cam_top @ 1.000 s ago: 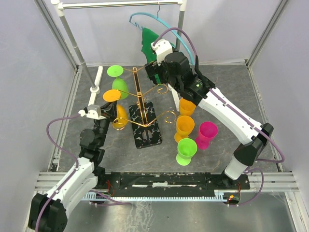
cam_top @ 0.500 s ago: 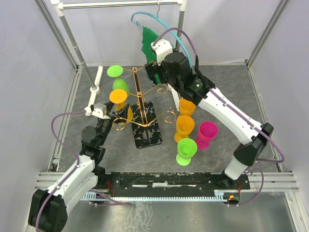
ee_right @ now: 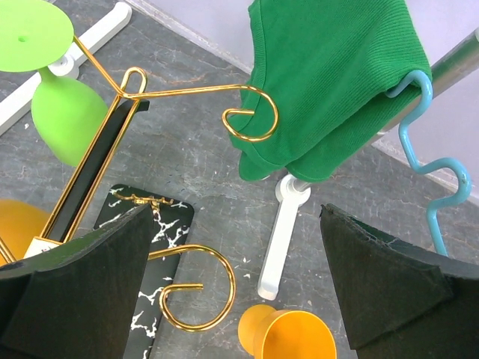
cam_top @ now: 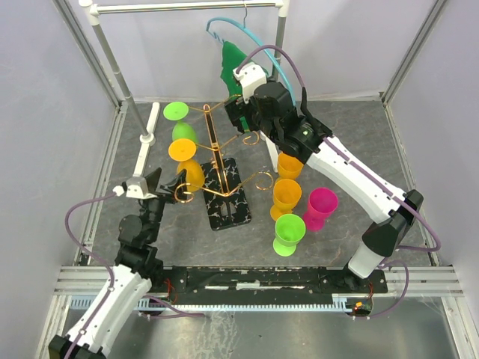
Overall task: Place the wine glass upside down on the wine glass rack
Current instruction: Turn the wine glass upside down at the wine rack, then pick up the wine glass at the center of the board.
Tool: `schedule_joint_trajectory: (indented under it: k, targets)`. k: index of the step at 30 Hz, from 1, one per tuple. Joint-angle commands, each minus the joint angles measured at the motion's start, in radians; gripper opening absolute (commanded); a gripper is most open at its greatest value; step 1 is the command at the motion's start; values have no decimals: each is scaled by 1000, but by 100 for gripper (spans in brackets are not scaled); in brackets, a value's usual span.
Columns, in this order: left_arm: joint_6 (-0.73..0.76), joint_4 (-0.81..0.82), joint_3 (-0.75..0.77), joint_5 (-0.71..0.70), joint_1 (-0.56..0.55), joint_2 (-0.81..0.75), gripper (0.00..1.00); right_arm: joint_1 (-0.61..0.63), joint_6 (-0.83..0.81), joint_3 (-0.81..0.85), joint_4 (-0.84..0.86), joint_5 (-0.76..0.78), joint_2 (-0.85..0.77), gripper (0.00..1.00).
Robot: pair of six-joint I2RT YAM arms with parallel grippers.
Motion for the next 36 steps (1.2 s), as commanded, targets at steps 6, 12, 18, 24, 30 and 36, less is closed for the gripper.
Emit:
schedule_joint_trajectory:
  k: [6, 12, 18, 24, 30, 36]
  targets:
    - [-49, -311, 143, -278, -15, -145, 93, -12, -23, -7, 5, 21, -30, 100]
    - [-60, -555, 353, -517, -13, -7, 97, -21, -4, 40, -109, 22, -18, 100]
    - [-50, -827, 662, -582, -14, 262, 98, -40, 27, 43, -191, 25, -45, 100]
    - [-12, -868, 752, -534, -14, 326, 97, -63, 37, -45, -229, 49, -121, 100]
    - [97, -834, 818, -327, -14, 347, 97, -77, 77, -195, -225, 50, -224, 100]
    - [161, -827, 963, -134, -14, 409, 96, -78, 124, -310, -242, 43, -311, 100]
